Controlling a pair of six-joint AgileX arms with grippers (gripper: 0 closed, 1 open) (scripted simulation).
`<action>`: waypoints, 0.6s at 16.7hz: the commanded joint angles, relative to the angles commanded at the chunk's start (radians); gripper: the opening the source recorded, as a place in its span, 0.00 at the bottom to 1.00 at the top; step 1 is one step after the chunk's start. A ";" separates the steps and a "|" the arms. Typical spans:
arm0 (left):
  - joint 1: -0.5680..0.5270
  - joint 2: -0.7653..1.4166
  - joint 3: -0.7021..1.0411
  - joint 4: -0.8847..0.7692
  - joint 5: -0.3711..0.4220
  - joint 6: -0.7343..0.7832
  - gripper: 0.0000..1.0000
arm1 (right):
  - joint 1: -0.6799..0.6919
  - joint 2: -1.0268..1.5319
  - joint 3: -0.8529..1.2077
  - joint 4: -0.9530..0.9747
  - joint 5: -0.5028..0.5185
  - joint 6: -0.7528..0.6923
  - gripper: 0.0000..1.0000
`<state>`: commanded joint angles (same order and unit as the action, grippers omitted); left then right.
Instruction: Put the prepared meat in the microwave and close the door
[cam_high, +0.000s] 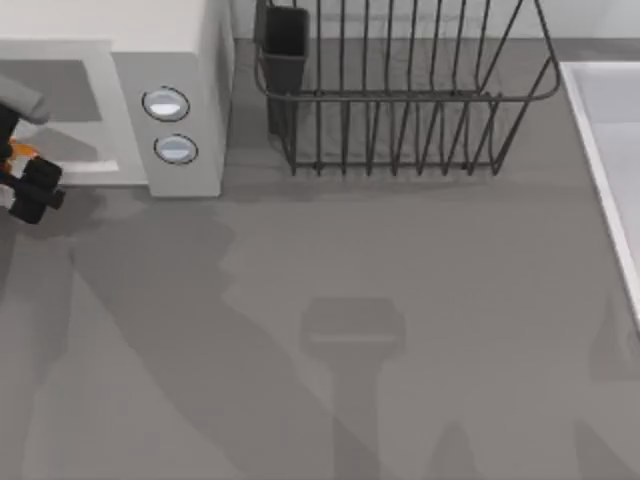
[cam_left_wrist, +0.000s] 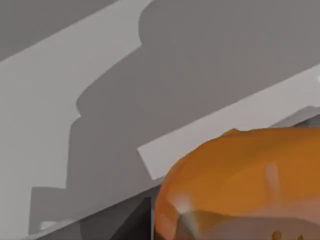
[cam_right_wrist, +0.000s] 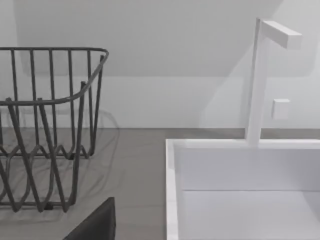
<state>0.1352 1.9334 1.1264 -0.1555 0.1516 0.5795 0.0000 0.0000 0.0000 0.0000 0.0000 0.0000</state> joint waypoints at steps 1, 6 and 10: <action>0.008 0.014 -0.025 0.109 0.012 -0.045 0.00 | 0.000 0.000 0.000 0.000 0.000 0.000 1.00; 0.046 0.072 -0.170 0.621 0.062 -0.261 0.00 | 0.000 0.000 0.000 0.000 0.000 0.000 1.00; 0.071 0.095 -0.292 0.923 0.083 -0.397 0.00 | 0.000 0.000 0.000 0.000 0.000 0.000 1.00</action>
<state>0.2064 2.0282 0.8342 0.7680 0.2347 0.1822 0.0000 0.0000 0.0000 0.0000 0.0000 0.0000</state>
